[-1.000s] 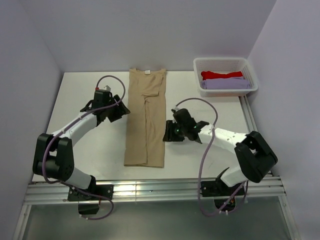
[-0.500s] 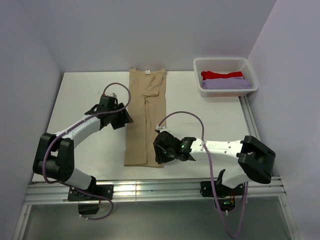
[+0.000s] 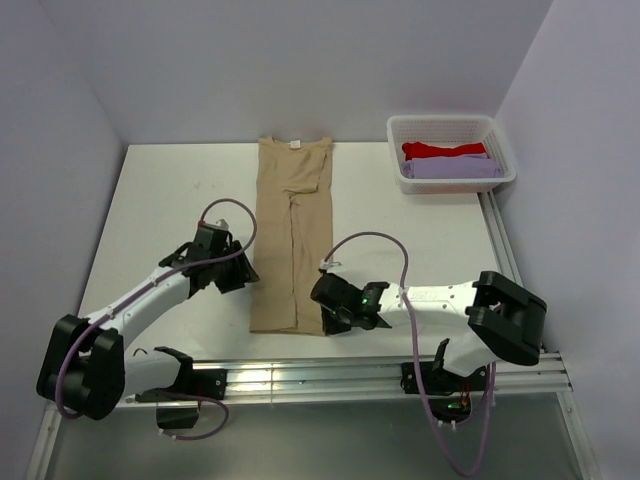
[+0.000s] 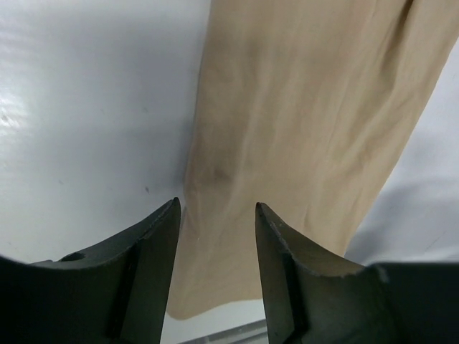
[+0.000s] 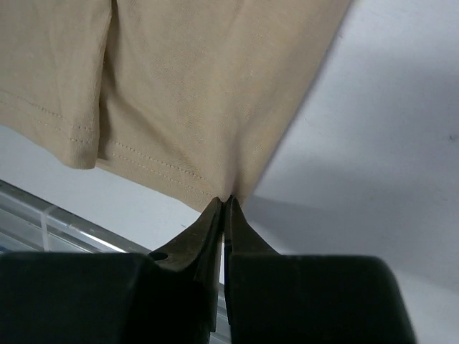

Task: Roll the t-shirts
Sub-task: Fold the tshirt

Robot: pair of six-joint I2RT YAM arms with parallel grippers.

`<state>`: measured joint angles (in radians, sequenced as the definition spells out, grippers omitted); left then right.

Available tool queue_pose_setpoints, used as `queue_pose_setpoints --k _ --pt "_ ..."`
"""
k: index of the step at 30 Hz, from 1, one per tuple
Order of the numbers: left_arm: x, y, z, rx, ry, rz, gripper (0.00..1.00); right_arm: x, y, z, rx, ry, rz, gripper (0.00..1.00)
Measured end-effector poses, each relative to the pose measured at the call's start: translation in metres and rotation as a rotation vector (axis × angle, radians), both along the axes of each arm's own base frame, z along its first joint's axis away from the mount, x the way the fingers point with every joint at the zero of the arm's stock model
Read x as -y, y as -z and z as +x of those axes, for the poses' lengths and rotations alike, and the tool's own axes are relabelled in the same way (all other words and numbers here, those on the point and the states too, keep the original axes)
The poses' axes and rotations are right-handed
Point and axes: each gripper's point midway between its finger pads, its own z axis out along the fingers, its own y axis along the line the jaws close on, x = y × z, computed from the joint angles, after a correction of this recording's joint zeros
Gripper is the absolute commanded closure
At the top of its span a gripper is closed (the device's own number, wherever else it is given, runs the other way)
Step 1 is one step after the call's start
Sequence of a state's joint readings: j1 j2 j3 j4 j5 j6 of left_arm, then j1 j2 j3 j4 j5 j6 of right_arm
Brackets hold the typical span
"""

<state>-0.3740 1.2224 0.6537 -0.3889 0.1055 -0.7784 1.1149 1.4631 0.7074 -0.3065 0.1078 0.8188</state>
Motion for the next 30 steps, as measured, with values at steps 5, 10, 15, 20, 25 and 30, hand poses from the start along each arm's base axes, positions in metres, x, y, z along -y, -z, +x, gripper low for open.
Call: queue_pose_setpoints --k 5,10,15,20,25,30 --pt "0.011 0.007 -0.025 -0.028 0.029 -0.017 0.5 0.01 -0.003 -0.006 0.001 0.026 0.038 0.96" --pt "0.016 0.014 -0.049 -0.058 0.044 -0.021 0.5 0.017 -0.002 -0.014 -0.008 0.04 0.087 0.95" --pt "0.023 0.016 -0.066 -0.075 0.054 -0.031 0.51 0.015 -0.001 -0.013 -0.012 0.047 0.1 0.96" --pt "0.028 0.018 -0.081 -0.105 0.056 -0.029 0.54 0.013 0.0 -0.011 -0.024 0.051 0.117 0.97" --pt "0.029 0.023 -0.1 -0.137 0.06 0.015 0.58 0.01 0.0 -0.008 -0.03 0.056 0.134 0.98" --pt "0.024 0.031 -0.105 -0.167 0.034 0.061 0.75 0.01 0.0 -0.008 -0.034 0.057 0.137 0.99"
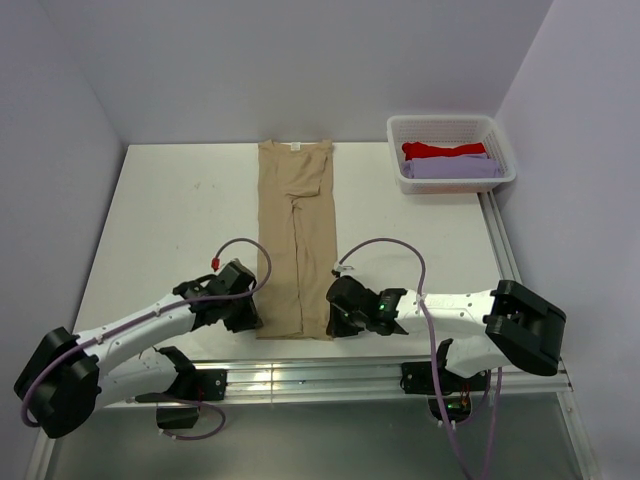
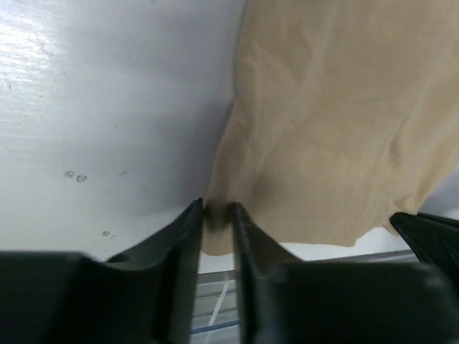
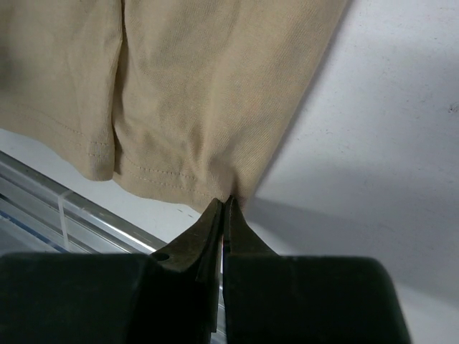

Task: Roll the t-shirts
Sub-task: Fold the tshirt

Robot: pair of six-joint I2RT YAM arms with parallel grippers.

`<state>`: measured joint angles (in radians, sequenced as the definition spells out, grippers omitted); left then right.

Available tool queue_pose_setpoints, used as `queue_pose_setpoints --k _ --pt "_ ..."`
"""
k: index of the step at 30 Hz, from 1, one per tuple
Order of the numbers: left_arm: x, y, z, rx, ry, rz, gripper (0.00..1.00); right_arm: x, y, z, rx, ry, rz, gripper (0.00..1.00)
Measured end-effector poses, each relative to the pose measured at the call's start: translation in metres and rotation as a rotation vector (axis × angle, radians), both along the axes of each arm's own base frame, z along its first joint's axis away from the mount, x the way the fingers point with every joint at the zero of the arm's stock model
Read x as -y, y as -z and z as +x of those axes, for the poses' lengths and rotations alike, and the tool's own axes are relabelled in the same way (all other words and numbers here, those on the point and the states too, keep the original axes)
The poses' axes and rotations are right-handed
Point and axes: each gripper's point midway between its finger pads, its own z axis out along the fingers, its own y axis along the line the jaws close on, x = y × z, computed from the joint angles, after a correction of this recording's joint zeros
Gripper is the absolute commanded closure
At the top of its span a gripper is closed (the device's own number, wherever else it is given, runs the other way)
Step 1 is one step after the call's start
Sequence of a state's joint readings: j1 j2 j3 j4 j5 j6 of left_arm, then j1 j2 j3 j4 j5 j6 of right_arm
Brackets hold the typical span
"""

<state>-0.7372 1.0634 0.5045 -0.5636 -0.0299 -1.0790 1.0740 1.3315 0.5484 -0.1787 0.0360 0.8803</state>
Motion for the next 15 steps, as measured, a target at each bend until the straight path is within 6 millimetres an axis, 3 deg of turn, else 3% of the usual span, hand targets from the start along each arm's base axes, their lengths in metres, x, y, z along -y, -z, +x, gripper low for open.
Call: queue_pose_setpoints --k 4,15 --pt "-0.004 0.01 -0.004 -0.025 -0.018 0.027 1.0 0.001 0.0 0.0 0.0 -0.006 -0.004 0.99" --pt "-0.004 0.007 -0.01 -0.012 -0.036 -0.001 1.0 0.025 -0.011 -0.003 0.015 -0.001 -0.014 0.99"
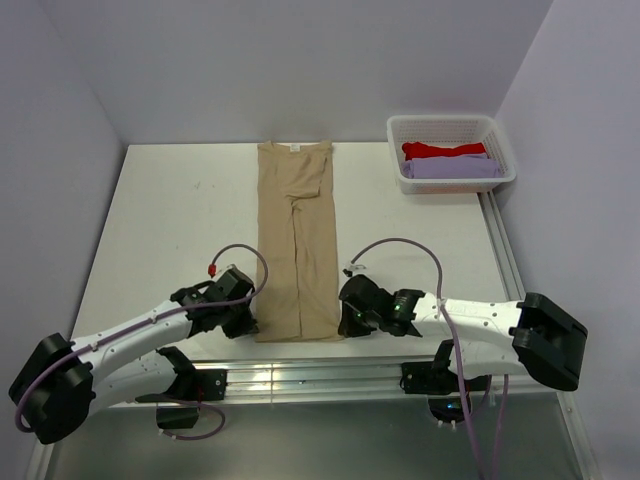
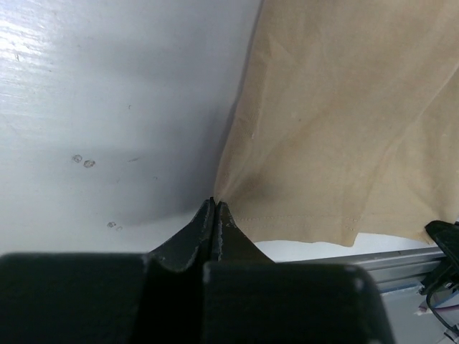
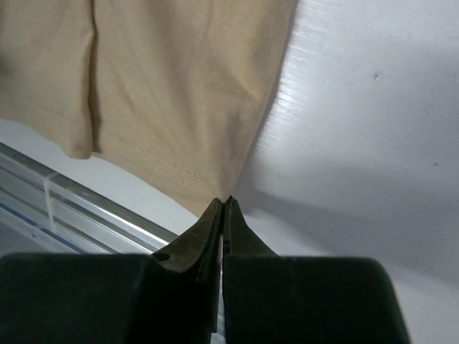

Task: Roll the t-shirts
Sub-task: Fold the tshirt

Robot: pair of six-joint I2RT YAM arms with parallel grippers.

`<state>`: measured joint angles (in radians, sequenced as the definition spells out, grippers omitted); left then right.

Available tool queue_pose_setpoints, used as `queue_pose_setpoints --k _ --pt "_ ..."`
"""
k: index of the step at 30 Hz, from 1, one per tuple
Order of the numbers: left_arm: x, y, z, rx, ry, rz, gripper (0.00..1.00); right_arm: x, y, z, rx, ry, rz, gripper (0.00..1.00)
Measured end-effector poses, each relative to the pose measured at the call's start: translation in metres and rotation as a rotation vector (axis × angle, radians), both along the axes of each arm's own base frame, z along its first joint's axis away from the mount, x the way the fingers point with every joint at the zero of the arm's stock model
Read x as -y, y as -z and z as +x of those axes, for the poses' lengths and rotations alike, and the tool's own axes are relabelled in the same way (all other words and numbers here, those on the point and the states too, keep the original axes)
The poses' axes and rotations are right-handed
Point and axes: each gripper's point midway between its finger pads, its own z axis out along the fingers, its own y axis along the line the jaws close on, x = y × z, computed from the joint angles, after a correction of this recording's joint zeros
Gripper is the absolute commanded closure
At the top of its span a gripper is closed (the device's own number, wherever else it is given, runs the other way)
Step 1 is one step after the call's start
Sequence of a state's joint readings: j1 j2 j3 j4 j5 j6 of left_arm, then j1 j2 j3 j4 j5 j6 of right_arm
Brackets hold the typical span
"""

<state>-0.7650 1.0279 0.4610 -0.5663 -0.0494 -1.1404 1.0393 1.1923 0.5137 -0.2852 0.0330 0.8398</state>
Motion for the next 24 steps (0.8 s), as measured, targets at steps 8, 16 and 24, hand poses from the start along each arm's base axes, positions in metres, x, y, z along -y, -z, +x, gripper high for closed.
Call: queue_pose_setpoints --k 8,16,24 --pt "-0.002 0.005 -0.01 -0.025 0.0 -0.015 1.0 0.014 0.014 -0.011 -0.041 -0.009 -0.037 0.99" --pt "-0.005 0.008 -0.018 -0.021 -0.023 -0.055 0.97 0.016 0.016 -0.013 -0.052 -0.013 -0.022 0.93" --pt "-0.005 0.002 -0.02 -0.01 -0.023 -0.083 0.84 0.012 0.007 -0.019 -0.07 -0.051 0.028 0.95"
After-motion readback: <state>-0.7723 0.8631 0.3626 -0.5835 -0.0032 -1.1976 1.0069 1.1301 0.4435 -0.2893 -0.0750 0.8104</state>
